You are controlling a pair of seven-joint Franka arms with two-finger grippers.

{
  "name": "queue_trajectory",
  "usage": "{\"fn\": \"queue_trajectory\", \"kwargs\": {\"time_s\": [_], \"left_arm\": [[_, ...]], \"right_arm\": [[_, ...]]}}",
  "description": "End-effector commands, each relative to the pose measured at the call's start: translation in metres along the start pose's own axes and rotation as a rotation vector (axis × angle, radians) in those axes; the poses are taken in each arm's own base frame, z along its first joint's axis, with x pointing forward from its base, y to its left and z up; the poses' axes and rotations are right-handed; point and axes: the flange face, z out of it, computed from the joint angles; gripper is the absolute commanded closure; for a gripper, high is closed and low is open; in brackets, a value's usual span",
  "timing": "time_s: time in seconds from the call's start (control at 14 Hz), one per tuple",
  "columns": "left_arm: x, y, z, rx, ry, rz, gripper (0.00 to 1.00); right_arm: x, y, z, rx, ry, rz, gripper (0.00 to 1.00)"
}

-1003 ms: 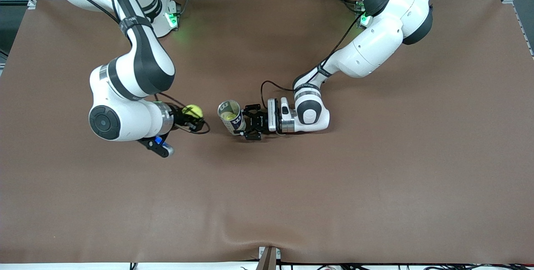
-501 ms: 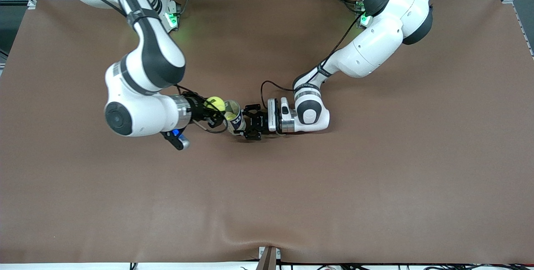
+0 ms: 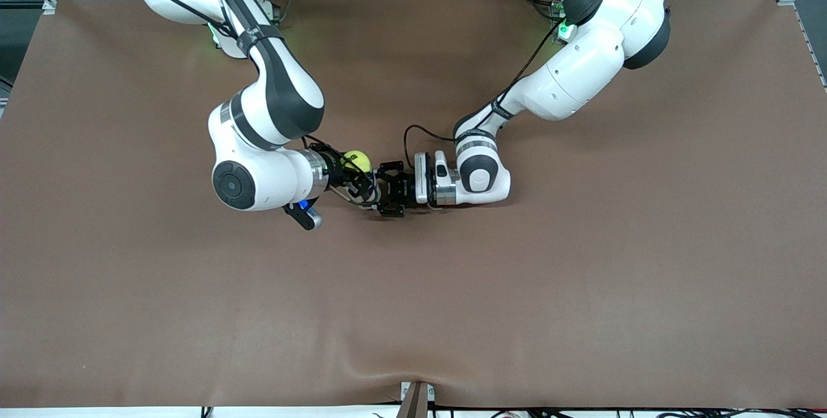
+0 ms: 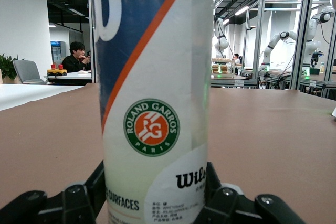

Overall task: Insert tennis ball vertically with right arm
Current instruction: 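Push the second ball into the can and open the right gripper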

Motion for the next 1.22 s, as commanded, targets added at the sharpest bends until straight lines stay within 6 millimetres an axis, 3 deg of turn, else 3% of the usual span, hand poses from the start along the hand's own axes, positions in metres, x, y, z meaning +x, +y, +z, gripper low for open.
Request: {"fn": "queue_trajectory", "kwargs": {"time_s": [0.0, 0.36, 0.64, 0.86, 0.93, 1.0, 1.15], "left_arm": [[-0.006, 0.0, -0.001, 0.021, 0.002, 0.062, 0.26], [-0.006, 0.0, -0.001, 0.022, 0.003, 0.06, 0.26], [-0.007, -0.001, -0.001, 0.022, 0.001, 0.06, 0.24], [-0.006, 0.0, -0.001, 0.022, 0.003, 0.06, 0.21], [-0.006, 0.0, -0.001, 0.022, 0.003, 0.061, 0.07], [-0.007, -0.001, -0.001, 0.022, 0.001, 0.062, 0.0], [-0.006, -0.001, -0.001, 0.023, 0.002, 0.062, 0.0]], "right_arm": [[-0.002, 0.003, 0.002, 0.0, -0.01, 0.019, 0.0], [0.005, 0.007, -0.008, 0.01, -0.01, 0.03, 0.0], [0.038, 0.025, -0.04, 0.052, -0.01, 0.052, 0.0], [0.077, 0.06, -0.071, 0.026, 0.022, -0.071, 0.0], [0.091, 0.072, -0.081, 0.014, 0.042, -0.105, 0.0], [0.103, 0.084, -0.094, 0.019, 0.058, -0.131, 0.0], [0.121, 0.105, -0.113, 0.021, 0.088, -0.185, 0.0]]}}
